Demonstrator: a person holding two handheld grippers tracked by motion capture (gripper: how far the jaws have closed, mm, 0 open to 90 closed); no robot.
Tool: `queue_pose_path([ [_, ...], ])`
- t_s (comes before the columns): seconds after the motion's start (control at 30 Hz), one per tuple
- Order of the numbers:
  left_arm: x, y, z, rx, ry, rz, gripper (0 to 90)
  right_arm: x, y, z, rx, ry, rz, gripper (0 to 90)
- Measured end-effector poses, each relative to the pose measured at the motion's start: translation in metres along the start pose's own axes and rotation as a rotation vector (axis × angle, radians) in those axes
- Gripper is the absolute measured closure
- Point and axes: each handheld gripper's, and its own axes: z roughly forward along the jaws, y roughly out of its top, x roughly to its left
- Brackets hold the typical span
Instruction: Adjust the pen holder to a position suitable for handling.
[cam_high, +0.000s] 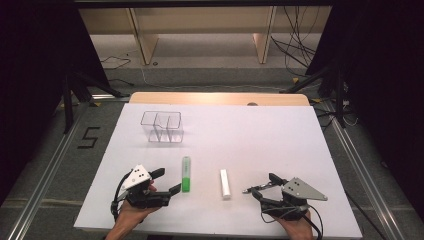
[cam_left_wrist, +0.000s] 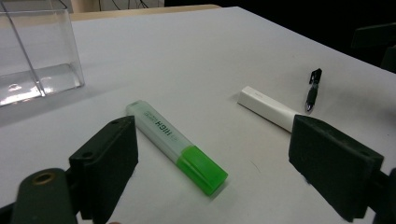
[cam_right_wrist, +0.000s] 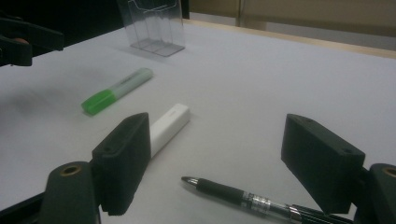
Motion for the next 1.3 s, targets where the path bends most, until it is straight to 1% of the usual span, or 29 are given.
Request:
queue_pose_path([
  [0.23, 0.0, 0.001, 0.001, 0.003, 0.004, -0.002, 15.4, -0.001, 0.0, 0.0, -0.001, -0.009, 0.005, 25.2],
  [0.33, -0.001, 0.002, 0.001, 0.005, 0.008, 0.004, 15.4, -0.001, 0.0, 0.0, -0.001, -0.009, 0.006, 25.2],
  [0.4, -0.001, 0.003, 0.001, 0.001, 0.009, -0.004, 15.4, 0.0, 0.001, 0.0, -0.001, -0.008, 0.006, 25.3],
  [0.5, 0.002, 0.006, 0.001, -0.008, 0.016, -0.013, 15.4, -0.001, 0.001, 0.001, -0.003, -0.011, 0.004, 25.3],
  [0.57, 0.005, 0.011, 0.0, -0.015, 0.031, -0.019, 15.4, -0.001, 0.001, 0.0, -0.005, -0.013, 0.002, 25.4],
  [0.67, 0.008, 0.014, 0.0, -0.016, 0.038, -0.029, 15.4, -0.002, 0.001, -0.001, -0.007, -0.014, 0.007, 25.5],
  [0.7, 0.01, 0.017, 0.0, -0.015, 0.051, -0.029, 15.4, -0.002, 0.001, -0.001, -0.008, -0.014, 0.007, 25.5],
  [0.77, 0.012, 0.019, 0.0, -0.018, 0.054, -0.033, 15.4, -0.003, 0.001, -0.001, -0.009, -0.015, 0.006, 25.6],
  [0.83, 0.017, 0.024, 0.0, -0.018, 0.061, -0.04, 15.4, -0.003, 0.001, -0.001, -0.008, -0.014, 0.006, 25.7],
  [0.87, 0.023, 0.029, -0.001, -0.022, 0.079, -0.039, 15.4, -0.002, 0.001, -0.001, -0.006, -0.014, 0.008, 25.7],
  [0.9, 0.027, 0.031, -0.001, -0.023, 0.088, -0.045, 15.4, -0.002, 0.001, -0.001, -0.007, -0.015, 0.009, 25.7],
  [0.93, 0.027, 0.031, -0.001, -0.023, 0.088, -0.045, 15.4, -0.002, 0.001, -0.001, -0.007, -0.014, 0.006, 25.7],
  [1.0, 0.034, 0.034, -0.001, -0.028, 0.101, -0.07, 15.4, -0.002, 0.001, -0.001, -0.007, -0.013, 0.007, 25.7],
  [1.03, 0.038, 0.035, -0.001, -0.024, 0.109, -0.072, 15.5, -0.002, 0.001, -0.001, -0.006, -0.013, 0.008, 25.8],
  [1.07, 0.044, 0.036, 0.0, -0.016, 0.133, -0.074, 15.5, -0.002, 0.001, -0.001, -0.005, -0.014, 0.009, 25.8],
  [1.1, 0.044, 0.036, 0.0, -0.016, 0.133, -0.074, 15.5, -0.002, 0.001, -0.001, -0.005, -0.013, 0.009, 25.8],
  [1.13, 0.05, 0.037, 0.002, -0.014, 0.146, -0.096, 15.5, -0.002, 0.001, -0.001, -0.005, -0.012, 0.008, 25.8],
  [1.17, 0.05, 0.037, 0.002, -0.014, 0.146, -0.096, 15.5, -0.002, 0.0, -0.001, -0.005, -0.012, 0.008, 25.8],
  [1.2, 0.054, 0.037, 0.002, -0.01, 0.155, -0.097, 15.5, -0.002, 0.001, -0.001, -0.004, -0.011, 0.007, 25.8],
  [1.23, 0.06, 0.037, 0.003, -0.009, 0.173, -0.107, 15.5, -0.002, 0.001, -0.001, -0.004, -0.012, 0.006, 25.9],
  [1.27, 0.06, 0.037, 0.003, -0.009, 0.173, -0.107, 15.6, -0.002, 0.0, -0.001, -0.007, -0.011, 0.005, 25.9],
  [1.3, 0.063, 0.038, 0.003, -0.007, 0.182, -0.114, 15.6, -0.002, 0.0, -0.001, -0.006, -0.011, 0.005, 25.9],
])
